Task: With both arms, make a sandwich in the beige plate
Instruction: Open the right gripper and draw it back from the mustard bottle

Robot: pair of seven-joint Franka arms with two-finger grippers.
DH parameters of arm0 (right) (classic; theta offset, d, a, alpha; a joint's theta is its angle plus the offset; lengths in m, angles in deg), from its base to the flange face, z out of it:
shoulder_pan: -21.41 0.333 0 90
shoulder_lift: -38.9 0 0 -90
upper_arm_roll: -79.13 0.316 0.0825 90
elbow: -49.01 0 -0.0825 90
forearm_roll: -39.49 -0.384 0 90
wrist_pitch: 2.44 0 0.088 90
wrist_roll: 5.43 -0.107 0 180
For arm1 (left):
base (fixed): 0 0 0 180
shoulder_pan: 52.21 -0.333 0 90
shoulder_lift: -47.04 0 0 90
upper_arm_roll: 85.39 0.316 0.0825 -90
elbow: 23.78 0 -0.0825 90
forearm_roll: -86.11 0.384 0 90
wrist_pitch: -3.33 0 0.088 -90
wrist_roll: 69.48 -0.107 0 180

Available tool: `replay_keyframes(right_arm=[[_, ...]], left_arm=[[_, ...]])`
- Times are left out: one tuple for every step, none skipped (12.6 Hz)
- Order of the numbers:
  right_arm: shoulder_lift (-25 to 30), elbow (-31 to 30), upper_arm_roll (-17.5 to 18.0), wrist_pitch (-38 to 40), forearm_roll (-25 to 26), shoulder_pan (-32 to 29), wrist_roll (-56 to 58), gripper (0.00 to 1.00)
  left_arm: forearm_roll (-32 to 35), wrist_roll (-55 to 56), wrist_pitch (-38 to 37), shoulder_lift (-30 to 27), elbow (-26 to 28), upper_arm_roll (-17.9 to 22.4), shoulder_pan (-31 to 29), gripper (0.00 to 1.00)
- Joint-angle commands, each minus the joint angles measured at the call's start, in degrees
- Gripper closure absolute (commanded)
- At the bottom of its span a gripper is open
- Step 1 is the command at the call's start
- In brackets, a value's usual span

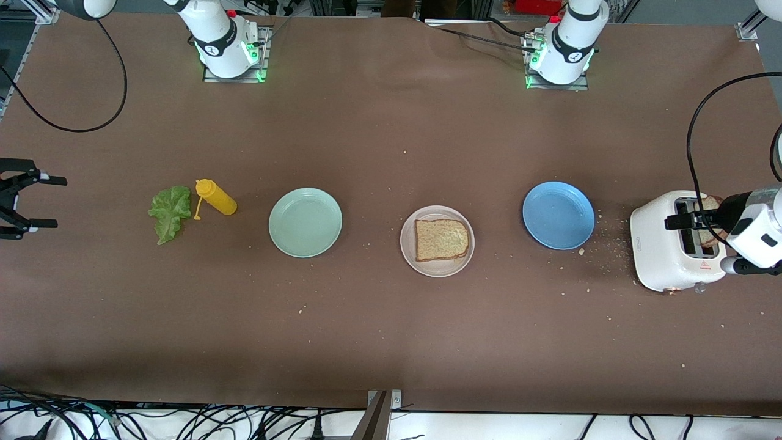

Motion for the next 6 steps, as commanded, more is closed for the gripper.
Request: replay_keyframes(right_arm=[[1.43,0.32,-0.38,1.12,2.51,1.4,-8.64,0.0],[1.52,0.32,-0.38,1.2,2.52,2.1,-13.02,0.0],[2.13,0.32,-0.2,1.21,2.52,2.63,-16.81,0.0],[2.22,0.32,-0.38,1.12,3.13,3.76,-19.8,0.0],[2.22,0.32,-0.46,0.77,4.44,4.47,-21.4,0.0],[2.22,0.85,-0.38,0.42,5.41,5.09,-23.15,0.0]], left_arm=[[1.91,0.63,-0.46,-0.46,0.36,-0.4,0.1,0.0],[1.91,0.63,-0.46,-0.46,0.45,-0.4,0.1,0.0],[1.91,0.63,-0.46,-0.46,0.45,-0.4,0.1,0.0],[1.91,0.63,-0.46,-0.46,0.45,-0.4,0.1,0.0],[1.91,0.63,-0.46,-0.46,0.45,-0.4,0.1,0.0],[1.91,0.63,-0.46,-0.46,0.45,-0.4,0.1,0.0]])
